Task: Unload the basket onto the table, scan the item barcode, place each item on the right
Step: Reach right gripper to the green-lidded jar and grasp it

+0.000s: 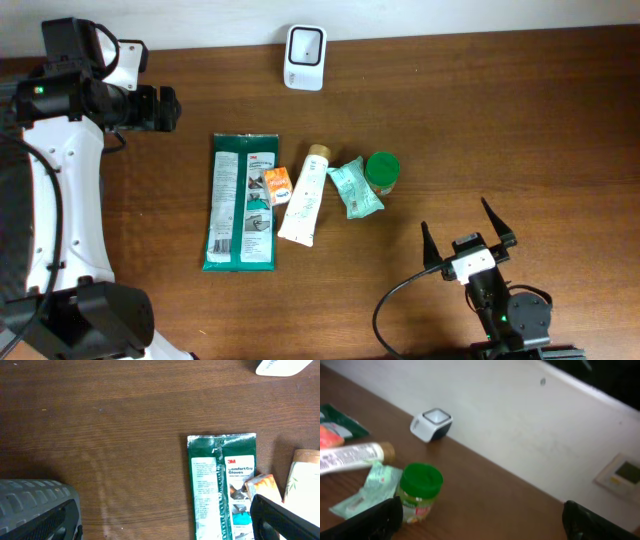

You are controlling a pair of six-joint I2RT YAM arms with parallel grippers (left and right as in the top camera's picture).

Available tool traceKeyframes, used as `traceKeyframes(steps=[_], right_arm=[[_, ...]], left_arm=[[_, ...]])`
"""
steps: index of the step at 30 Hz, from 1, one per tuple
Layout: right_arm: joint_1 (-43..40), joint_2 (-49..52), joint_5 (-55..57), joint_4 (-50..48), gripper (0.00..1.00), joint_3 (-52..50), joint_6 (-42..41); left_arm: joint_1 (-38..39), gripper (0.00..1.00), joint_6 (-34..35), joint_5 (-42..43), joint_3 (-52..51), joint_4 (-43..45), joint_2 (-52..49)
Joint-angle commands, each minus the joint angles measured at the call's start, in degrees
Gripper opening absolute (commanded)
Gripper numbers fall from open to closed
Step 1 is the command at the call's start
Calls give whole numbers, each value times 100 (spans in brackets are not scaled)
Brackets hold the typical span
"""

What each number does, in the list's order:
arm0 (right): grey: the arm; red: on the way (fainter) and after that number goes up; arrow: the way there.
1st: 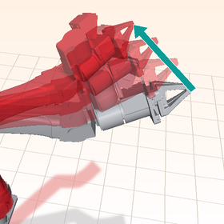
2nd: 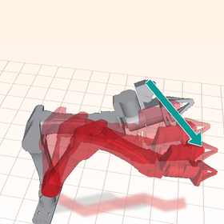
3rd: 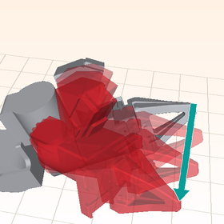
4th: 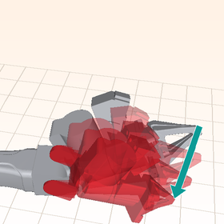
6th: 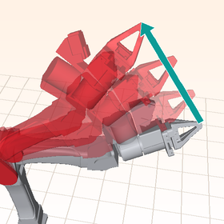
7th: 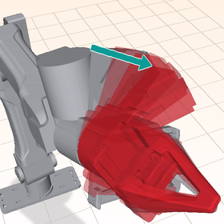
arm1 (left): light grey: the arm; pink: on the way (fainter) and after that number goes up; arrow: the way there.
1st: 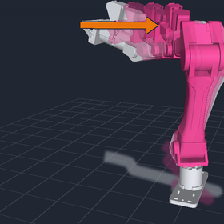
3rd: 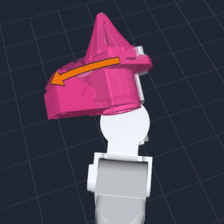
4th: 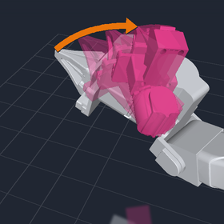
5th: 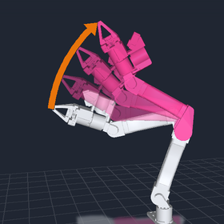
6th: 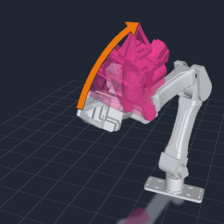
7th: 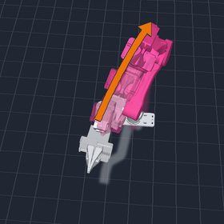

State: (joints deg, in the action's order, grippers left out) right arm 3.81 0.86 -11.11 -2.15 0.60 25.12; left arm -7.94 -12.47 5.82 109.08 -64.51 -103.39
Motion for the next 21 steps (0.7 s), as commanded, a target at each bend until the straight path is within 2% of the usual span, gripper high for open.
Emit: traceKeyframes(steps=[1, 5, 10, 15, 21], right_arm=[[28, 9, -197, -22, 98, 225, -605], [31, 634, -264, 243, 98, 1080, -1003], [31, 2570, -1001, 1502, 98, 3084, -1091], [31, 4885, -1705, 3530, 98, 5698, -1110], [31, 7458, -1880, 6098, 98, 8555, -1108]], left_arm=[[-11, 99, -72, 61, 37, -13, 120], [-11, 99, -72, 61, 37, -13, 120], [-11, 99, -72, 61, 37, -13, 120], [-11, 99, -72, 61, 37, -13, 120], [-11, 99, -72, 61, 37, -13, 120]])
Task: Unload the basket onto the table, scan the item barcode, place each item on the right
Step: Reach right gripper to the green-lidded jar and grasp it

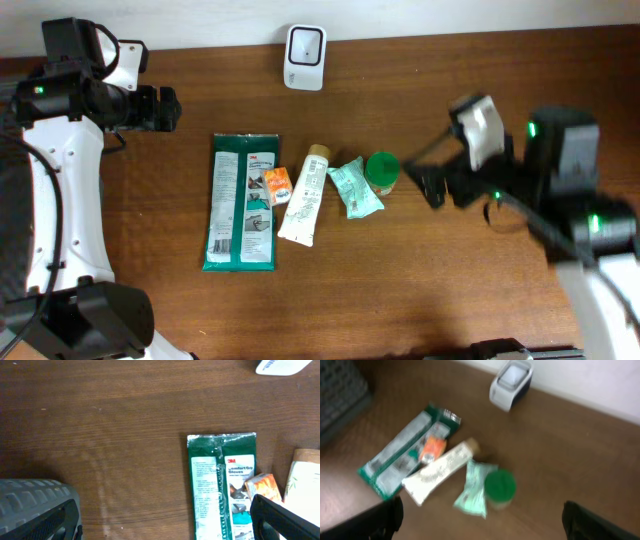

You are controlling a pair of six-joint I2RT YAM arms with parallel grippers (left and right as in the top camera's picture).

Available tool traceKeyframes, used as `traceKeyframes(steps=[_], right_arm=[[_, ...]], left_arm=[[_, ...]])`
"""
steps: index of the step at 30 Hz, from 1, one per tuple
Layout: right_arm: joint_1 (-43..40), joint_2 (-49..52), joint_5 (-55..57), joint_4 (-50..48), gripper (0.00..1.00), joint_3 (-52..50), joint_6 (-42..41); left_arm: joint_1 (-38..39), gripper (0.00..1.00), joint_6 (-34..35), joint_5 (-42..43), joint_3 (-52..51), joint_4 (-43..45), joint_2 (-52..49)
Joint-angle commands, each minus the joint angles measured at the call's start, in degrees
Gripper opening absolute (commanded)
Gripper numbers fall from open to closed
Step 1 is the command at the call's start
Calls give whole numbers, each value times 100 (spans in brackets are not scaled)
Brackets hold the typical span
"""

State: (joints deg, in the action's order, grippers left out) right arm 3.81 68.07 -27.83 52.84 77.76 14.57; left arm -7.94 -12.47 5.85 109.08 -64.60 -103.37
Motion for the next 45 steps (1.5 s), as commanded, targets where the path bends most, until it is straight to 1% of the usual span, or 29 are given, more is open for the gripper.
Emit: traceKeyframes(steps=[1, 2, 4, 8, 11, 12, 13, 15, 17, 20, 22, 23, 26, 30, 36, 40, 42, 45], right_arm=[[31, 1093, -341, 883, 98, 1158, -52], [31, 1320, -487, 981, 98, 1331, -52], [31, 1869, -715, 828, 98, 1469, -55], [33, 2658, -1812, 627, 98, 1469, -52], [50, 3101, -1753, 516, 98, 1469, -376], [76, 3189, -1534, 516, 100, 1469, -562], [144, 3292, -1047, 518, 100, 1469, -946], [380, 3449, 498, 496, 99, 1469, -2127], [619, 3484, 1543, 426, 98, 1467, -3060], [942, 3547, 2090, 249, 98, 1467, -3692], [1132, 3694, 2481, 236, 94, 1467, -4203], [1172, 3768, 2579, 234, 90, 1460, -4395], [1204, 4089, 2588, 225, 87, 1451, -4822], [1204, 4439, 2286, 197, 85, 1451, -4959], [1307, 4583, 2079, 122, 85, 1440, -4953], [1344, 4592, 2243, 313, 78, 1427, -4933], [1344, 4592, 2251, 350, 71, 1346, -4887], [1349, 4594, 2245, 321, 70, 1187, -4745]], left_arm=[[-11, 99, -72, 59, 37, -4, 118], [-11, 99, -72, 59, 37, -4, 118], [-11, 99, -74, 59, 37, -4, 118], [-11, 99, -72, 59, 37, -4, 118], [-11, 99, -72, 59, 37, -4, 118], [-11, 99, -72, 59, 37, -4, 118], [-11, 99, -72, 59, 37, -4, 118], [-11, 99, -72, 59, 37, -4, 118], [-11, 99, -72, 59, 37, -4, 118], [-11, 99, -72, 59, 37, -4, 118], [-11, 99, -72, 59, 37, -4, 118], [-11, 99, -72, 59, 37, -4, 118], [-11, 99, -72, 59, 37, -4, 118], [-11, 99, -72, 59, 37, -4, 118], [-11, 99, -72, 59, 37, -4, 118], [-11, 99, -72, 59, 37, -4, 118], [-11, 99, -72, 59, 37, -4, 118], [-11, 99, -72, 59, 37, -4, 118]])
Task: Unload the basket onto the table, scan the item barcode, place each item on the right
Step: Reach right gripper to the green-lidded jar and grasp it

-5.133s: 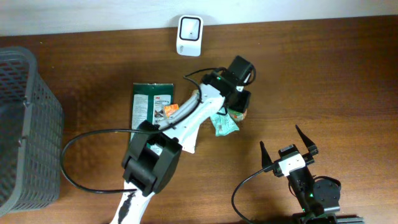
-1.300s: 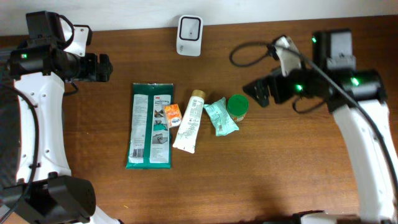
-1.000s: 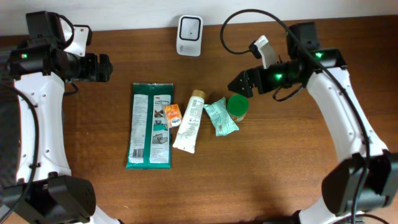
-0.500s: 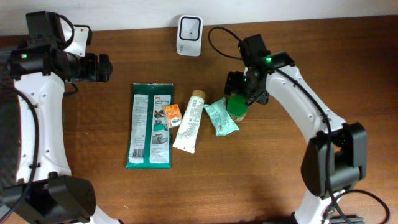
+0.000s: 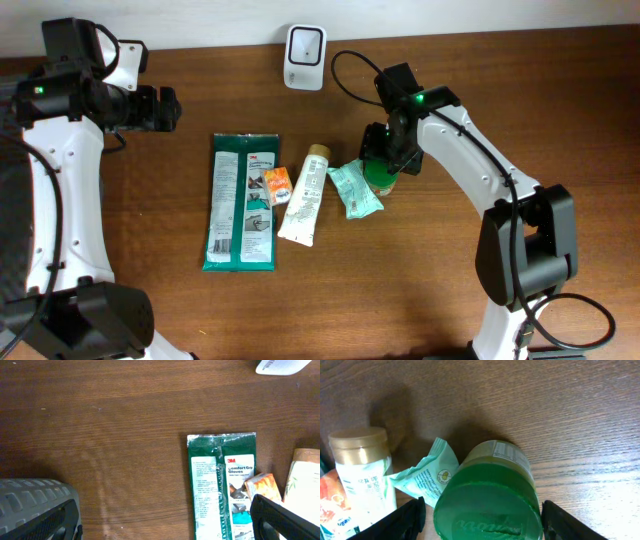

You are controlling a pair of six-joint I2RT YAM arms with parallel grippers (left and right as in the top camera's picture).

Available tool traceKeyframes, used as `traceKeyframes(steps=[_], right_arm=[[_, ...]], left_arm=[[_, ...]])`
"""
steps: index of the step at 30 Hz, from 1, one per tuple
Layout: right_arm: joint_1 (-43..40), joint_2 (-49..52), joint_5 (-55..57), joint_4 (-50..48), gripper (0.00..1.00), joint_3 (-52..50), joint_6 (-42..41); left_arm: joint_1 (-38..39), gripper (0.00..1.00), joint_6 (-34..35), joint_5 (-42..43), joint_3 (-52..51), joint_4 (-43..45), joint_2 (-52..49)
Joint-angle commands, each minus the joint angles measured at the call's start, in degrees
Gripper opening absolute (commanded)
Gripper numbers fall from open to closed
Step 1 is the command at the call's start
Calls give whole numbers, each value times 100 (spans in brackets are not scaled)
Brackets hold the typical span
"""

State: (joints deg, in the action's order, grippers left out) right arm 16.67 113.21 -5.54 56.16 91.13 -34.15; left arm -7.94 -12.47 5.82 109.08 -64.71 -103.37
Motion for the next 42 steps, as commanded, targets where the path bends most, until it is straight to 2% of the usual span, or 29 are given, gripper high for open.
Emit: traceKeyframes(steps=[1, 3, 7, 10, 17, 20, 25, 29, 33, 42], right_arm=[[63, 81, 11, -7, 70, -170, 212], [63, 81, -50, 20, 70, -170, 450], [63, 81, -284, 63, 69, -168, 1775], [2, 79, -275, 422, 64, -52, 3010], [-247, 79, 24, 837, 65, 221, 4699], [-326, 79, 15, 809, 76, 221, 4859], [-350, 79, -498, 793, 83, 221, 4590], [-225, 79, -494, 815, 91, 219, 5630], [-195, 79, -330, 815, 92, 210, 6113], [-208, 323, -127, 811, 92, 199, 6293]], left_arm=[[-11, 99, -72, 61, 37, 7, 118], [-11, 99, -72, 61, 37, 7, 118], [-11, 99, -72, 61, 37, 7, 118], [-11, 99, -72, 61, 37, 7, 118], [-11, 99, -72, 61, 37, 7, 118], [-11, 99, -72, 61, 37, 7, 118], [-11, 99, -72, 61, 37, 7, 118], [-11, 99, -72, 61, 37, 7, 118], [-11, 99, -74, 61, 37, 7, 118], [-11, 99, -72, 61, 37, 7, 118]])
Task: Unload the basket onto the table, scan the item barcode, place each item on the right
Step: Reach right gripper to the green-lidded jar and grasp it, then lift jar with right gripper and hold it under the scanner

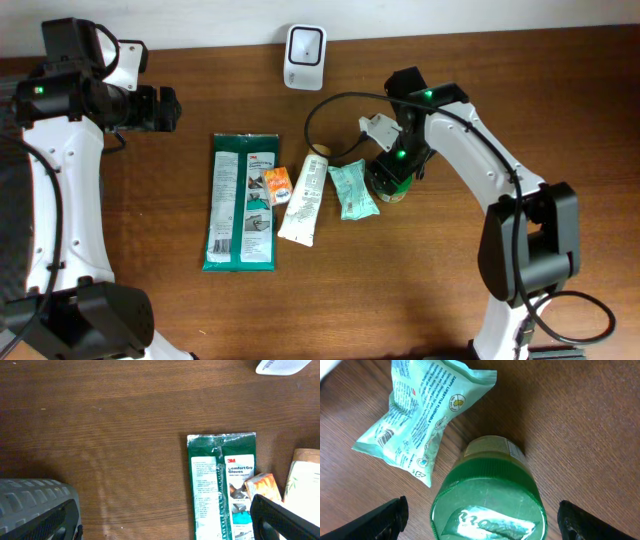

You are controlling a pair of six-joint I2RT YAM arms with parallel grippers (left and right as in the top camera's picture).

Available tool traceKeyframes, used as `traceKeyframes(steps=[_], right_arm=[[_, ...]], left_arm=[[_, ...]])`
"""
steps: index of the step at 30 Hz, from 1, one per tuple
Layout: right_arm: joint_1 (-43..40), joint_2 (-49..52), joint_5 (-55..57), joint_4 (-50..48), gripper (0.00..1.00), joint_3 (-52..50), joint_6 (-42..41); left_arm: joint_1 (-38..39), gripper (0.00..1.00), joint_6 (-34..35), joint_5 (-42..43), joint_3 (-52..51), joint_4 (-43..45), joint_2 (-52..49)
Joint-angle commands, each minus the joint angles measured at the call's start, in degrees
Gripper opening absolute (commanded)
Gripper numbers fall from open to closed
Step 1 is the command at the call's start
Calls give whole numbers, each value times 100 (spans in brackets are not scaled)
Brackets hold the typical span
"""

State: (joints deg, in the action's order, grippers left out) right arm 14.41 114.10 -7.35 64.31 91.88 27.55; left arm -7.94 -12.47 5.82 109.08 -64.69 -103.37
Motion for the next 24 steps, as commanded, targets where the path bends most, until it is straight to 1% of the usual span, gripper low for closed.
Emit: traceKeyframes(steps=[1, 2, 3, 4, 6, 7, 9, 10, 12, 15, 16, 18, 22, 23, 24], right_arm=[[15, 249, 52, -2, 92, 125, 166], [13, 289, 55, -2, 91, 125, 214], [13, 308, 96, -4, 88, 125, 223], [13, 328, 201, 0, 80, 125, 219], [13, 326, 223, 4, 67, 131, 79], [2, 326, 306, 2, 67, 160, -146], [-59, 326, 354, 2, 62, 284, -796], [-101, 326, 339, 26, 61, 424, -1421], [-98, 326, 330, 48, 61, 588, -2455], [-98, 326, 330, 28, 61, 649, -4454], [-94, 328, 332, 26, 61, 649, -4780], [-94, 330, 334, -79, 61, 638, -5158], [-94, 339, 334, -162, 62, 632, -5252], [-94, 339, 334, -177, 64, 616, -5252], [-94, 339, 334, -177, 70, 608, -5248]], left_arm=[[-11, 99, -72, 61, 37, 4, 118], [-11, 99, -72, 61, 37, 4, 118], [-11, 99, -72, 61, 37, 4, 118], [-11, 99, -72, 61, 37, 4, 118], [-11, 99, -72, 61, 37, 4, 118], [-11, 99, -72, 61, 37, 4, 118], [-11, 99, -72, 61, 37, 4, 118], [-11, 99, -72, 61, 37, 4, 118], [-11, 99, -72, 61, 37, 4, 118], [-11, 99, -72, 61, 37, 4, 118], [-11, 99, -72, 61, 37, 4, 118], [-11, 99, -72, 61, 37, 4, 118], [-11, 99, -72, 61, 37, 4, 118], [-11, 99, -72, 61, 37, 4, 118], [-11, 99, -72, 61, 37, 4, 118]])
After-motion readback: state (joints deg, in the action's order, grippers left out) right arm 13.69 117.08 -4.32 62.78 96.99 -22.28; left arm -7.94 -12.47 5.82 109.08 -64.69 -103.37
